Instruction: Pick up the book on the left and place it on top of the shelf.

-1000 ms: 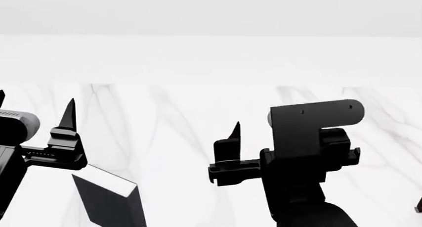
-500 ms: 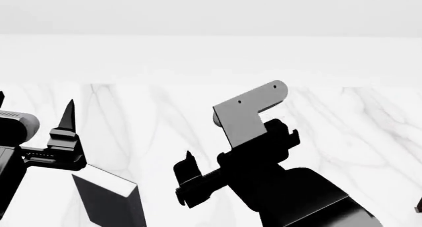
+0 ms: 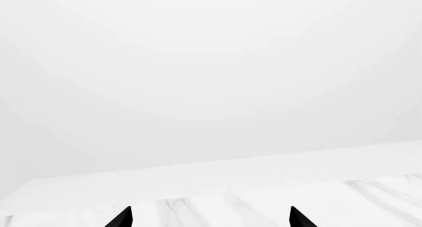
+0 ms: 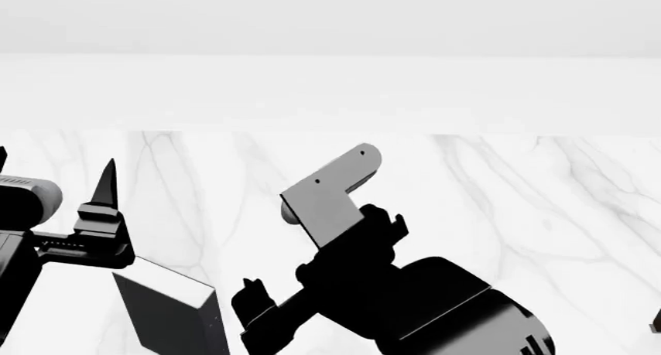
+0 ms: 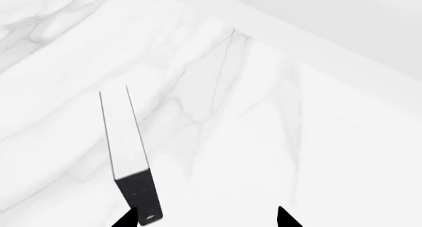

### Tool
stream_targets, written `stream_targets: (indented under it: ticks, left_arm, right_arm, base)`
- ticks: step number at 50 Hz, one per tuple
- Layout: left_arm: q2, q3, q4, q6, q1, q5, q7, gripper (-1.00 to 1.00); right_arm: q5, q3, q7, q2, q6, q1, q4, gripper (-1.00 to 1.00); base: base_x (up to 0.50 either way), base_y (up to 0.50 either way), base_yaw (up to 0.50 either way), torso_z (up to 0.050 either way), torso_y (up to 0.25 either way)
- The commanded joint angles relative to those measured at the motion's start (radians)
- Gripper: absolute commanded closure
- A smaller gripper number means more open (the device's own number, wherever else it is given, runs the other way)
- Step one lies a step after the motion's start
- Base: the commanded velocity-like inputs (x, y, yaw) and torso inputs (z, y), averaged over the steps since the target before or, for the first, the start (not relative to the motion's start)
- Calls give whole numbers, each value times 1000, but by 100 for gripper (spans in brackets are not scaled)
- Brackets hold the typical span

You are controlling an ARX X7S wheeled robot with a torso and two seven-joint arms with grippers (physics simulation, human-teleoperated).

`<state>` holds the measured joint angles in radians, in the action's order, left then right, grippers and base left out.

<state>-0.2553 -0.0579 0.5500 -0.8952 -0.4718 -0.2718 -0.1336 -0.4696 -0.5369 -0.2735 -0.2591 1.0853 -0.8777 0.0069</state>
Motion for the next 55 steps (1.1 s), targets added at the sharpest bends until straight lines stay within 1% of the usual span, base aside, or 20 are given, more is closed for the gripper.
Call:
stream_targets:
  ticks: [1,12,33,55]
  left_arm:
    - [6,9,-11,12,0,10,11,-100]
    - [3,4,-19,19,2,9,6,-100]
    - [-1,-4,-33,29,7,-2,6,-100]
    - [-9,-13,-22,29,9,-9,-2,-100]
  right_arm:
    - [16,-66,-72,-4,-43,-8,-27,-100]
    - [13,-107,-85,0,-40,-9,-57,-100]
    - [25,-130,-92,36,-109,-15,4,-100]
    - [65,-189,-114,127,-252,-23,217,-100]
  base:
    - [0,0,0,0,0]
    - [0,0,0,0,0]
    - [0,0,0,0,0]
    - [0,0,0,0,0]
